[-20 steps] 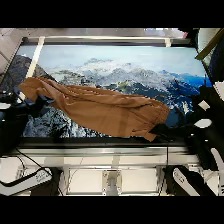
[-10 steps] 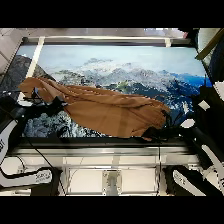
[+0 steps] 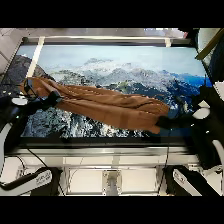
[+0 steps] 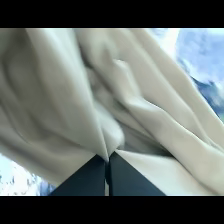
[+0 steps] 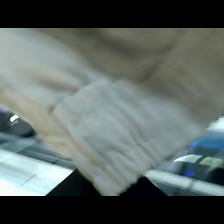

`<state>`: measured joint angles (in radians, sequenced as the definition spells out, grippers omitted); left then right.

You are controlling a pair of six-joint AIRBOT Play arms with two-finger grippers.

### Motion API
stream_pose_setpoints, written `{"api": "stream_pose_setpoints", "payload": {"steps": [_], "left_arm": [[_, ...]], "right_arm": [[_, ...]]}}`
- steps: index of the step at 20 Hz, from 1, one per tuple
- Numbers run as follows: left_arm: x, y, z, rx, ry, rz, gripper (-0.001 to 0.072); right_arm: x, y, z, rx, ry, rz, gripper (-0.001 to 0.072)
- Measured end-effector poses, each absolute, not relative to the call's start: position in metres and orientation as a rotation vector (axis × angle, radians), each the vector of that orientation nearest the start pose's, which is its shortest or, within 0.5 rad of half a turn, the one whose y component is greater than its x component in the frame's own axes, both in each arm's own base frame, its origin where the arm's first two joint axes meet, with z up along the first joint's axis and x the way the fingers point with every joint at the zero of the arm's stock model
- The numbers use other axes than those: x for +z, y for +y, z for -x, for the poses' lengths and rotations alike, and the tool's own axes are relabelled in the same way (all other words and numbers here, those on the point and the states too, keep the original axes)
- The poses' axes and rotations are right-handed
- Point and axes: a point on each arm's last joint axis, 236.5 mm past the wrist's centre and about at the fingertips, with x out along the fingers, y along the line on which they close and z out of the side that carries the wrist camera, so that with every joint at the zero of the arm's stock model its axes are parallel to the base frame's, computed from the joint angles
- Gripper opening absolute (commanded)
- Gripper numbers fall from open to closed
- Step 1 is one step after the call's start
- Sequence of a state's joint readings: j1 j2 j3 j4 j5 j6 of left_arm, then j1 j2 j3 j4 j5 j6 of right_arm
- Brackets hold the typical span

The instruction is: Fold the clothes and pants, and hang the long-sleeved shirts on hangers.

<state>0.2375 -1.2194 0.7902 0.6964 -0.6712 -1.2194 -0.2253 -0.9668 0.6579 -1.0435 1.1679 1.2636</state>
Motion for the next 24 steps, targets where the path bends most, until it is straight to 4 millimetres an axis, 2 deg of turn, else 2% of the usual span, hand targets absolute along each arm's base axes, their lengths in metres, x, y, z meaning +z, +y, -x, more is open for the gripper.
{"api": "stream_pose_setpoints", "payload": {"steps": [2,5,7,9,11,12,13,14,15,16,17,19,21,22,24], "left_arm": [[0.0,-0.033,-0.395,-0.139,0.92,0.641,0.0009],[-0.009,-0.078,-0.347,-0.235,1.016,0.594,0.0009],[-0.025,-0.112,-0.309,-0.283,1.096,0.597,0.0009],[-0.041,-0.139,-0.274,-0.305,1.158,0.614,0.001],[-0.05,-0.157,-0.254,-0.311,1.183,0.63,0.002],[-0.051,-0.162,-0.25,-0.311,1.174,0.637,0.0054],[-0.049,-0.164,-0.252,-0.304,1.149,0.647,0.0132],[-0.043,-0.163,-0.26,-0.295,1.104,0.655,0.0415],[-0.034,-0.157,-0.272,-0.275,1.041,0.664,0.0572],[-0.019,-0.147,-0.288,-0.251,0.963,0.668,0.0574],[-0.001,-0.131,-0.305,-0.22,0.874,0.658,0.0574],[0.041,-0.084,-0.337,-0.13,0.694,0.612,0.0573],[0.077,-0.019,-0.356,0.012,0.554,0.572,0.0573],[0.089,0.017,-0.361,0.097,0.514,0.559,0.0573],[0.083,0.079,-0.357,0.254,0.554,0.547,0.0575]], "right_arm": [[-0.001,0.02,-0.289,0.208,1.249,-0.366,0.0032],[0.029,-0.016,-0.316,0.155,1.186,-0.284,0.0031],[0.033,-0.032,-0.331,0.136,1.187,-0.254,0.0032],[0.028,-0.044,-0.342,0.124,1.214,-0.238,0.0032],[0.016,-0.052,-0.345,0.12,1.266,-0.228,0.0033],[0.009,-0.056,-0.341,0.117,1.302,-0.217,0.0033],[0.005,-0.061,-0.337,0.108,1.332,-0.207,0.0035],[0.003,-0.067,-0.332,0.096,1.354,-0.202,0.0088],[0.004,-0.074,-0.326,0.082,1.371,-0.206,0.0258],[0.008,-0.083,-0.321,0.063,1.372,-0.205,0.0427],[0.013,-0.093,-0.314,0.039,1.369,-0.209,0.0443],[0.031,-0.115,-0.297,-0.026,1.34,-0.229,0.0443],[0.052,-0.134,-0.285,-0.098,1.279,-0.242,0.0443],[0.064,-0.139,-0.282,-0.123,1.237,-0.25,0.0443],[0.082,-0.134,-0.286,-0.119,1.154,-0.277,0.0443]]}}
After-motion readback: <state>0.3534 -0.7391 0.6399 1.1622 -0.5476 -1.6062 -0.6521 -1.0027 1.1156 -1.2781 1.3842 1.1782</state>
